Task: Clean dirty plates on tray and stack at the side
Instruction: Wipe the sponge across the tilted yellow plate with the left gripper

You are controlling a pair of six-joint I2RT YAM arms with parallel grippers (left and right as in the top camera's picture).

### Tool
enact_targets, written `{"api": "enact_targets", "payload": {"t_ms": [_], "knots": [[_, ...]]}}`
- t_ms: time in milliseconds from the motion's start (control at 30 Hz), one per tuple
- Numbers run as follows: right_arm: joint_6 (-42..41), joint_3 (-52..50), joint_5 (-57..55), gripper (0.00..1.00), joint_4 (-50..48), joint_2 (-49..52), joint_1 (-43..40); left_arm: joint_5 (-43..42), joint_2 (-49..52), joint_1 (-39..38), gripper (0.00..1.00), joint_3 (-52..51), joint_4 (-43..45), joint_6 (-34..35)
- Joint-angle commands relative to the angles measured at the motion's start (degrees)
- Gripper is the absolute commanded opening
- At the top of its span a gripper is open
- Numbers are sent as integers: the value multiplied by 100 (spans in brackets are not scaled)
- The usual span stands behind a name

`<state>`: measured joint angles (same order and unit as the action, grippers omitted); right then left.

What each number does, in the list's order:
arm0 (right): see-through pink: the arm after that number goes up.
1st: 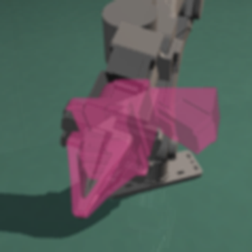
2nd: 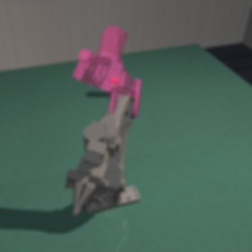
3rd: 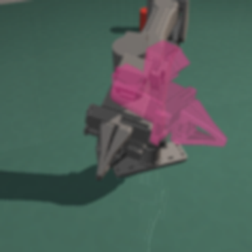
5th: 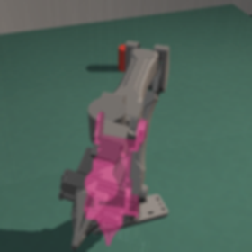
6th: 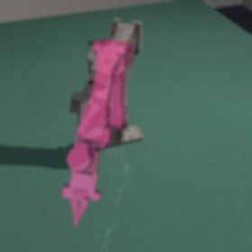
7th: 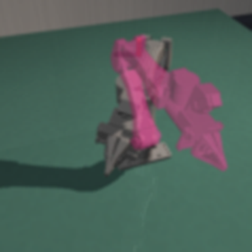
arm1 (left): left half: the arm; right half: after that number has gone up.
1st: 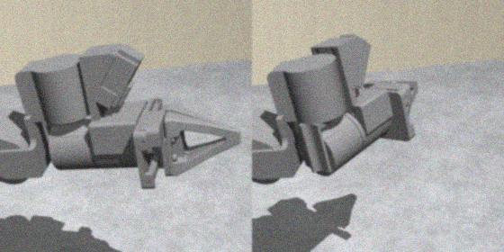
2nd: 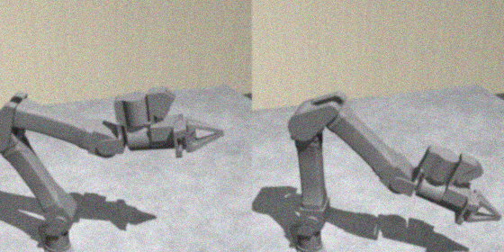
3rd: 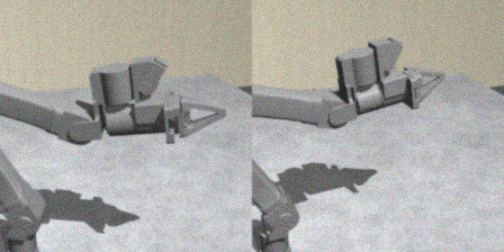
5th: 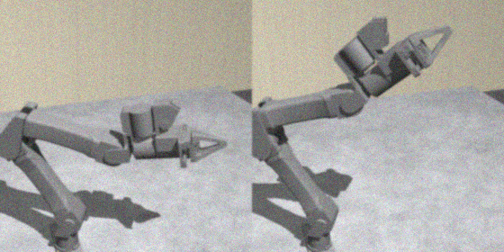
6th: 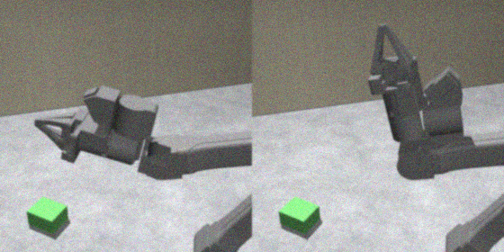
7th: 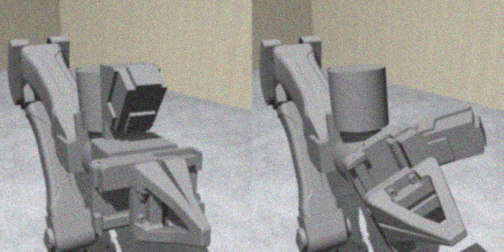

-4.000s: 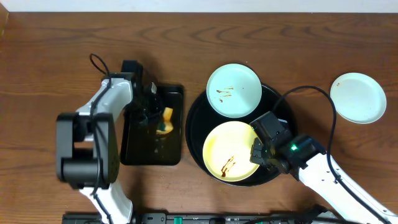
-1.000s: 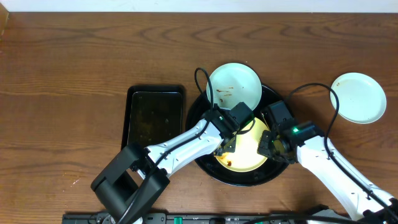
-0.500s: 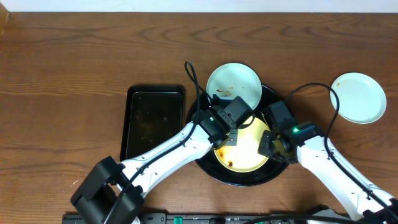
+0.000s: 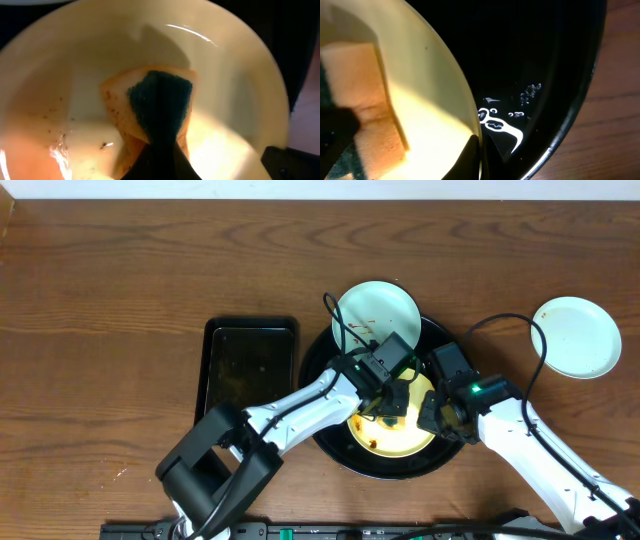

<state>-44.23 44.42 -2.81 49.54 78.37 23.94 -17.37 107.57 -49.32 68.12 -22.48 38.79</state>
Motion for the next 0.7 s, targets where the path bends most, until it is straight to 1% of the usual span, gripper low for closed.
{"api": "enact_targets", "payload": {"t_ms": [0, 67, 233, 333, 467, 500, 600, 667], "knots": [[63, 4, -20, 1, 7, 17, -39, -356, 219, -20, 7, 98, 50, -35], [63, 4, -20, 2, 22, 17, -39, -101, 238, -4, 8, 98, -66, -37], [63, 4, -22, 2, 33, 17, -39, 866, 238, 127, 7, 98, -708, -81], [61, 4, -20, 1, 42, 17, -39, 994, 238, 240, 8, 98, -922, -232], [-7, -11, -17, 1, 96, 20, -39, 1335, 238, 339, 7, 98, -1119, -227], [-20, -37, -15, 6, 81, 20, -39, 1405, 238, 341, 7, 98, -1139, -229], [-31, -212, -13, 42, -107, 20, -39, 1399, 238, 337, 7, 98, -1132, -254], [-28, -380, 50, 43, -343, 20, -39, 1390, 238, 332, 7, 98, -1139, -254]]}}
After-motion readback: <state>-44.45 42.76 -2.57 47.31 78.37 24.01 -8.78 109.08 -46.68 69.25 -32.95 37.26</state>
